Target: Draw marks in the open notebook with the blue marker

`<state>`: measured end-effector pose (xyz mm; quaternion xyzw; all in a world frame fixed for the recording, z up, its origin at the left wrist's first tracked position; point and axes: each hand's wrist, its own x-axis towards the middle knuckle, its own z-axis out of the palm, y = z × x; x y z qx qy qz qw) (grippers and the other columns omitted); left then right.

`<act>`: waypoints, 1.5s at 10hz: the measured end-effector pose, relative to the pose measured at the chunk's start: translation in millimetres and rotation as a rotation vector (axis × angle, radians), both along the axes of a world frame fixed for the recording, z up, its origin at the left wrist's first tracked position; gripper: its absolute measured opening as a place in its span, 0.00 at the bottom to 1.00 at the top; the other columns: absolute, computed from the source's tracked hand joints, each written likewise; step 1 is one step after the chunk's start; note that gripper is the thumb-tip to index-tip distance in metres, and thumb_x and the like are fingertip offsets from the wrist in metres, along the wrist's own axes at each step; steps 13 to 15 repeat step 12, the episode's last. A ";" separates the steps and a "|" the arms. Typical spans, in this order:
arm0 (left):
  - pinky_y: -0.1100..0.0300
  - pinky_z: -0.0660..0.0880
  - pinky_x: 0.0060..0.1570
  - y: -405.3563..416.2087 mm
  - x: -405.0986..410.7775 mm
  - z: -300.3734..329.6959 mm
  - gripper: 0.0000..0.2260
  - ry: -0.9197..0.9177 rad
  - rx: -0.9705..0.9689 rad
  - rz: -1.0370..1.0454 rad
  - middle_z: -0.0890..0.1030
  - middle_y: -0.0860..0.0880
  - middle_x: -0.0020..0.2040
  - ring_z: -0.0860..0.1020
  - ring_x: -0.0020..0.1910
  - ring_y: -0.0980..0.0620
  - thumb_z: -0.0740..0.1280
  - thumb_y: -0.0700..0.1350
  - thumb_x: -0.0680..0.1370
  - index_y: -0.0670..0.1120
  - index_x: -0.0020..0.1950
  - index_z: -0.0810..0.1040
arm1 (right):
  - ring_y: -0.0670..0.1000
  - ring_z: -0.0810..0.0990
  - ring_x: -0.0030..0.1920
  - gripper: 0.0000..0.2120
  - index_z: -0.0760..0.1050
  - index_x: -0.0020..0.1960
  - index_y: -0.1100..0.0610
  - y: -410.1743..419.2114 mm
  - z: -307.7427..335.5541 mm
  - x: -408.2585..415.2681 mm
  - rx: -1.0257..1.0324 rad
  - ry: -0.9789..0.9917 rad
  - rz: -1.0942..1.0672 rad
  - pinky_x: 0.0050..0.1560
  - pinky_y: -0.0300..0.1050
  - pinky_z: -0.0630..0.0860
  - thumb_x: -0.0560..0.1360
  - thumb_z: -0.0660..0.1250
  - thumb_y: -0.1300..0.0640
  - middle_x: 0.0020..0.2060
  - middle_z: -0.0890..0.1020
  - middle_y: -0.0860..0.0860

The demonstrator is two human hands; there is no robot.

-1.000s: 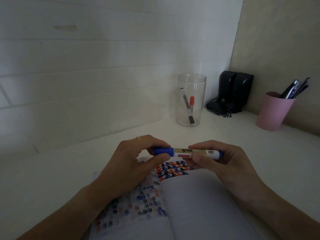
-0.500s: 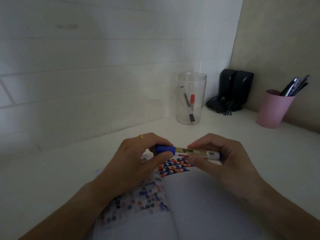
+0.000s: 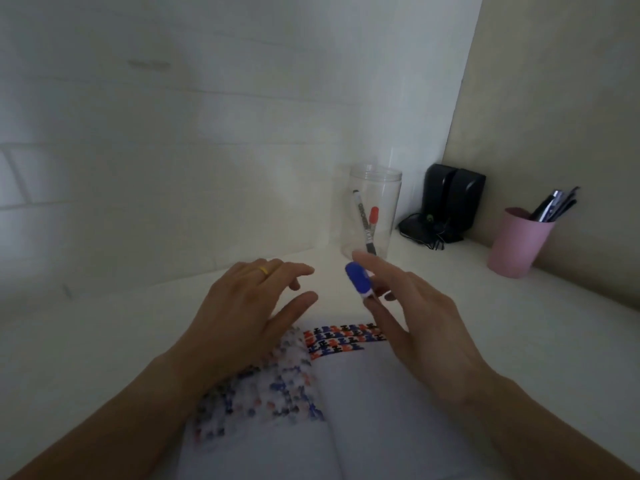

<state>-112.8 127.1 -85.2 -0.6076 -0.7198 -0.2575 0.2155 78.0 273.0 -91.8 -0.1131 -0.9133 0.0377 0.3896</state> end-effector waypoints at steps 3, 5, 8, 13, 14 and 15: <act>0.50 0.73 0.58 -5.4 -19.7 -2.1 0.19 -0.006 0.043 0.233 0.85 0.52 0.48 0.82 0.48 0.49 0.59 0.59 0.80 0.50 0.62 0.79 | 0.44 0.85 0.42 0.23 0.68 0.70 0.51 45.0 98.1 -54.2 -0.280 0.478 -0.042 0.47 0.35 0.81 0.78 0.70 0.62 0.43 0.86 0.50; 0.48 0.74 0.57 -4.4 -20.6 -0.5 0.19 0.002 0.023 0.286 0.86 0.49 0.48 0.84 0.47 0.46 0.62 0.57 0.78 0.48 0.61 0.80 | 0.41 0.82 0.33 0.20 0.67 0.65 0.54 85.4 165.1 -94.1 -0.161 0.659 -0.122 0.38 0.29 0.77 0.77 0.64 0.68 0.33 0.82 0.46; 0.48 0.74 0.57 -2.4 -22.4 -3.5 0.19 0.001 -0.025 0.285 0.85 0.50 0.50 0.83 0.49 0.47 0.60 0.59 0.79 0.50 0.61 0.80 | 0.56 0.82 0.40 0.09 0.73 0.55 0.57 127.4 134.0 -130.4 -0.084 0.247 -0.456 0.39 0.45 0.73 0.76 0.66 0.65 0.40 0.85 0.55; 0.49 0.74 0.56 1.1 -25.4 -7.4 0.19 0.019 0.037 0.273 0.85 0.50 0.49 0.83 0.48 0.47 0.58 0.59 0.79 0.49 0.60 0.80 | 0.53 0.85 0.45 0.05 0.83 0.50 0.59 105.2 129.9 -118.1 -0.114 0.298 -0.415 0.49 0.43 0.78 0.77 0.67 0.62 0.44 0.88 0.53; 0.49 0.74 0.56 1.1 -25.4 -7.4 0.19 0.019 0.037 0.273 0.85 0.50 0.49 0.83 0.48 0.47 0.58 0.59 0.79 0.49 0.60 0.80 | 0.53 0.85 0.45 0.05 0.83 0.50 0.59 105.2 129.9 -118.1 -0.114 0.298 -0.415 0.49 0.43 0.78 0.77 0.67 0.62 0.44 0.88 0.53; 0.49 0.74 0.56 1.1 -25.4 -7.4 0.19 0.019 0.037 0.273 0.85 0.50 0.49 0.83 0.48 0.47 0.58 0.59 0.79 0.49 0.60 0.80 | 0.53 0.85 0.45 0.05 0.83 0.50 0.59 105.2 129.9 -118.1 -0.114 0.298 -0.415 0.49 0.43 0.78 0.77 0.67 0.62 0.44 0.88 0.53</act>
